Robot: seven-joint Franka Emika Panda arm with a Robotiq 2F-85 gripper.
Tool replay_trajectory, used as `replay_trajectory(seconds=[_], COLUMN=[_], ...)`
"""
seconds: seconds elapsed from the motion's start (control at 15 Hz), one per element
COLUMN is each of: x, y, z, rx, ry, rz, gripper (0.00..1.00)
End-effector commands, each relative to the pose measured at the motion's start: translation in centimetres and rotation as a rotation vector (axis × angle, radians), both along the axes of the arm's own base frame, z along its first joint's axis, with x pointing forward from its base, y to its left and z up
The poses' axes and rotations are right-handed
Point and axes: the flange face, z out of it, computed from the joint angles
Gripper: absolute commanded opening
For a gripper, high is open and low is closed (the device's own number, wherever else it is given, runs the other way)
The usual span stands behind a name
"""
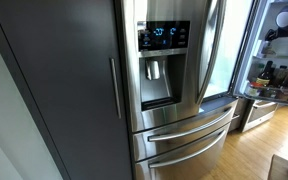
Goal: Remove the snack pack from the door compartment and put it in the fridge
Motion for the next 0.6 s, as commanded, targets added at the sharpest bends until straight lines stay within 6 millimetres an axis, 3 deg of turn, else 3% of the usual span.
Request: replay_trajectory(seconds=[0.0, 0.33, 0.4, 0.47, 0.53], x=[0.2, 0.6, 0.5, 0.5, 0.6], y=[-1.5, -2.2, -2.3, -2.4, -2.5], z=[-1.2, -2.5, -2.3, -2.2, -2.0], rx=[0.065, 0.14, 0.145, 0.148, 0.152], ry=[0.053, 0.054, 0.048, 0.042, 0.031], rz=[-0.002, 0.008, 0.007, 0.006, 0.005], gripper=[1.0, 1.0, 0.94, 0.74, 0.68])
